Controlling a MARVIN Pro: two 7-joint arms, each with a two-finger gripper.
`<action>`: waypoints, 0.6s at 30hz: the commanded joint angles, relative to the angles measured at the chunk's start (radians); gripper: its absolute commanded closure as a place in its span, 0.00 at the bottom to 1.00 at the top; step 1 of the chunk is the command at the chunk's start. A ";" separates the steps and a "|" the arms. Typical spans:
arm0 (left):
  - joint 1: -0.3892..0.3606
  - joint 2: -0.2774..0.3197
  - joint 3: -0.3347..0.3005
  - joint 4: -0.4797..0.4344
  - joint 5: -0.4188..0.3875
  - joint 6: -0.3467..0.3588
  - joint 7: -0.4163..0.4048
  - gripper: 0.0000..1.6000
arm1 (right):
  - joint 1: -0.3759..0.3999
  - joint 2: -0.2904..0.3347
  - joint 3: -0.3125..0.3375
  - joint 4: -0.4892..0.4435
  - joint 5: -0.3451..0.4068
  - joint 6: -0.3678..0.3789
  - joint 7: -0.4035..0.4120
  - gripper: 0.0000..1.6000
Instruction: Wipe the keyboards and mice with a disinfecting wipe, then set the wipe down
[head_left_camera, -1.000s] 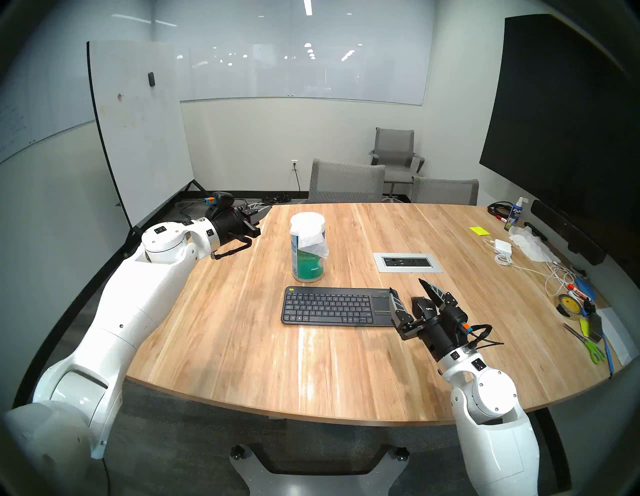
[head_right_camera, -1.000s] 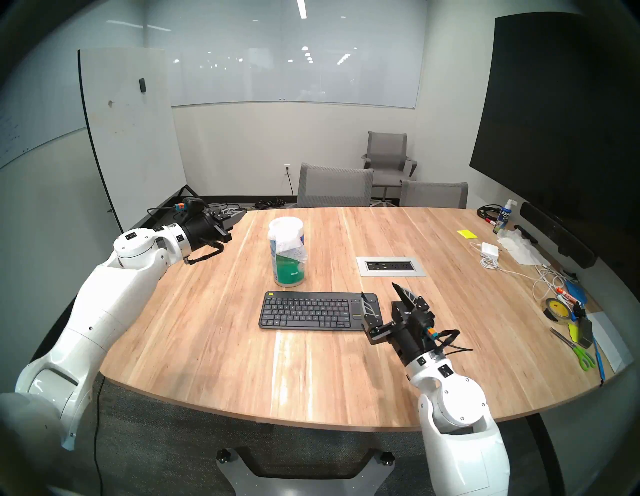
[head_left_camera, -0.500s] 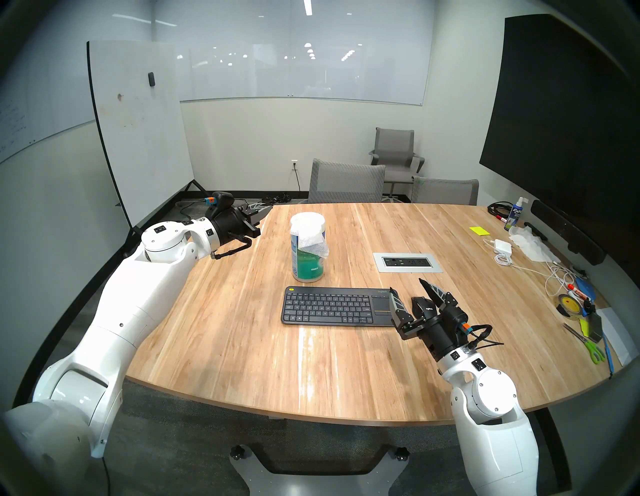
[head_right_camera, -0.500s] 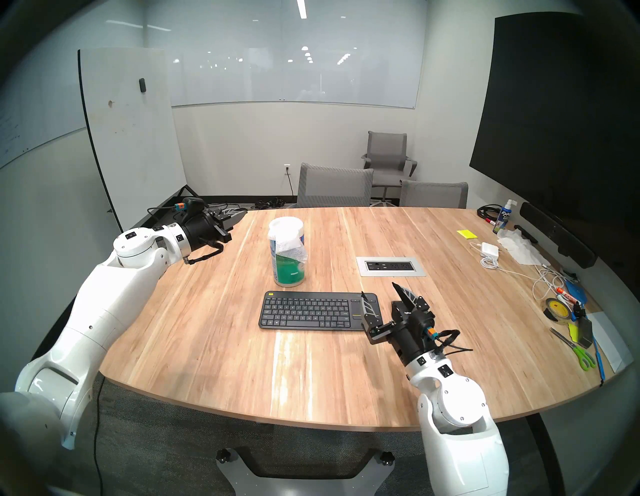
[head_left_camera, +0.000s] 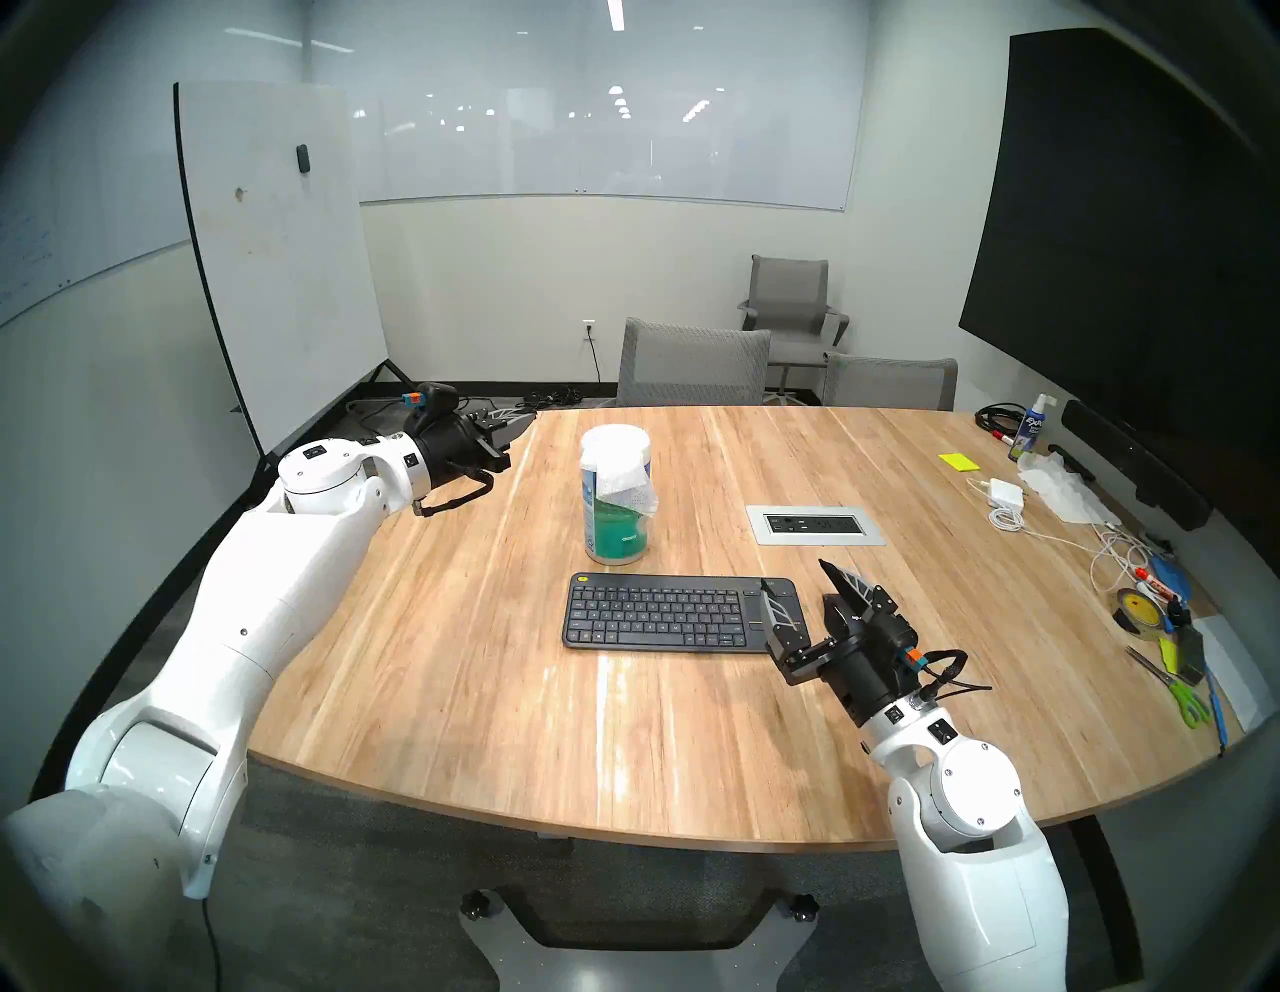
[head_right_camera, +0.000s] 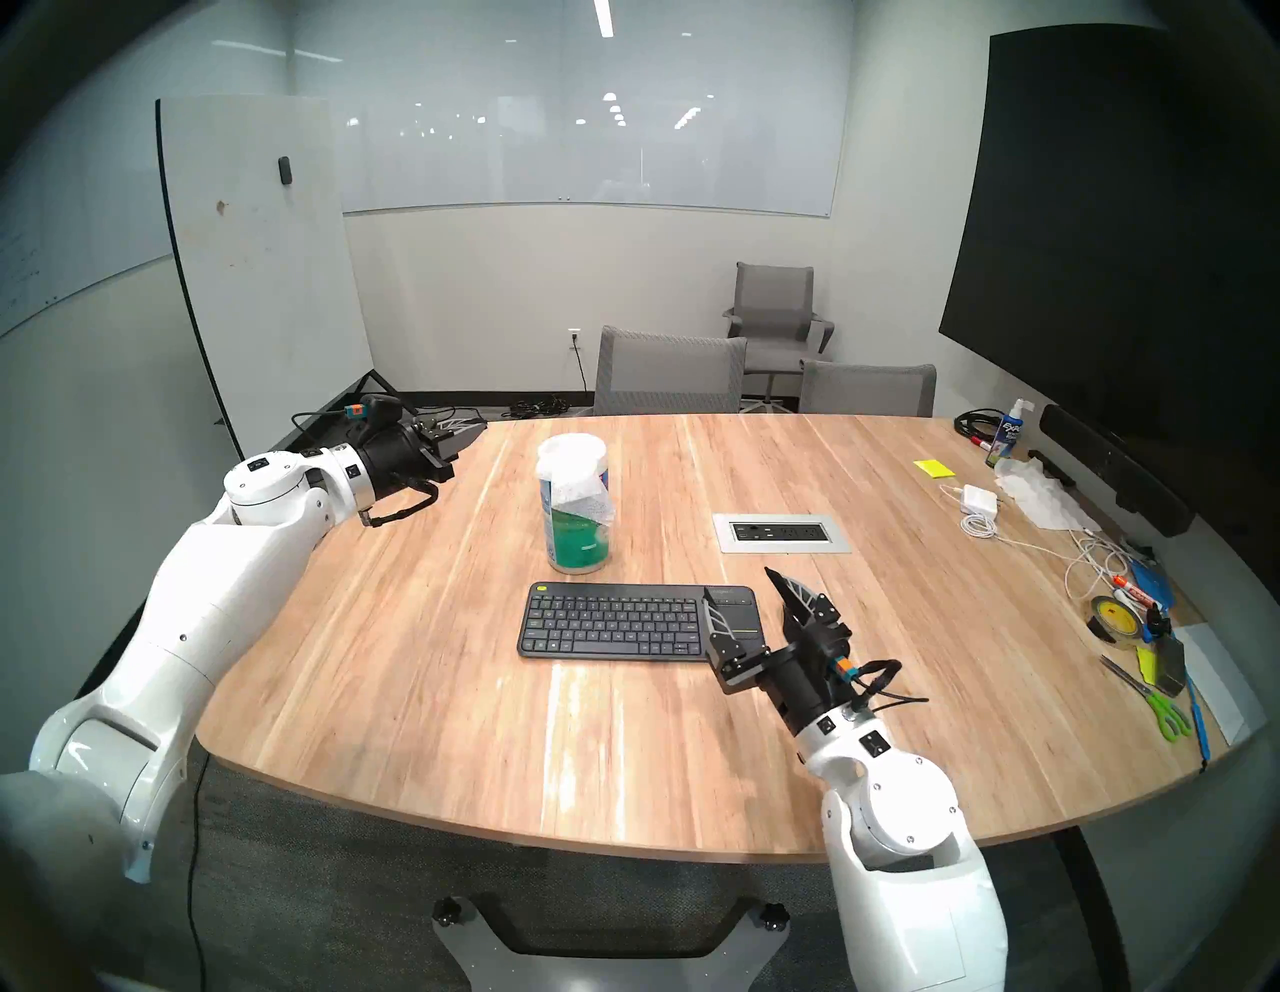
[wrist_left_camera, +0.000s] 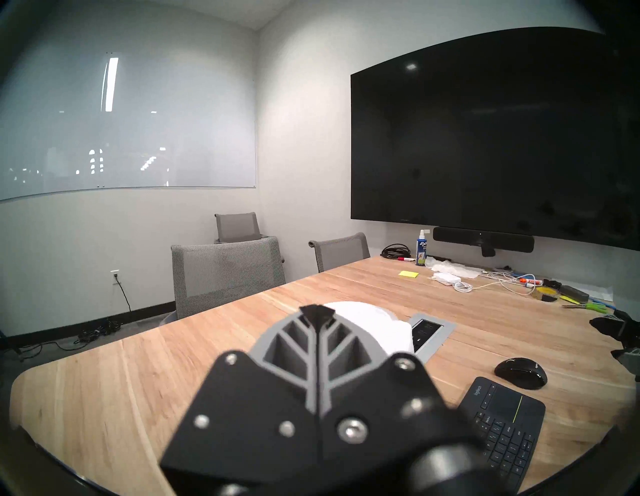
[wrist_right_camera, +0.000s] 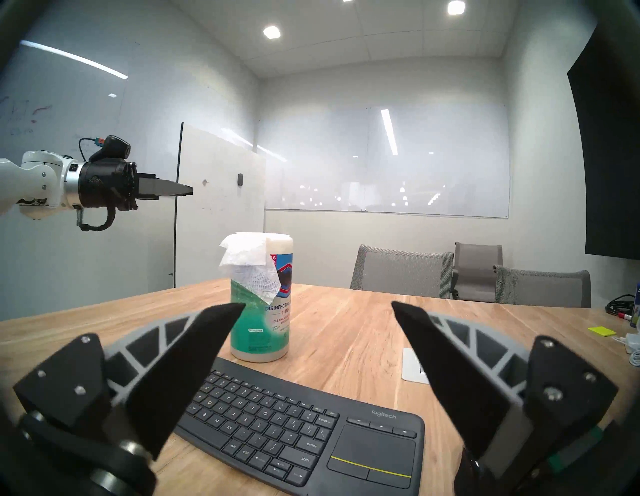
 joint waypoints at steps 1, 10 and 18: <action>-0.071 -0.004 -0.008 0.017 -0.005 0.005 -0.017 1.00 | 0.030 -0.009 -0.017 -0.020 -0.016 0.001 -0.008 0.00; -0.152 -0.022 0.035 0.108 0.027 0.050 -0.044 1.00 | 0.040 -0.023 -0.046 -0.026 -0.046 0.005 -0.018 0.00; -0.229 -0.059 0.069 0.214 0.065 0.077 -0.049 1.00 | 0.044 -0.029 -0.063 -0.028 -0.063 0.008 -0.023 0.00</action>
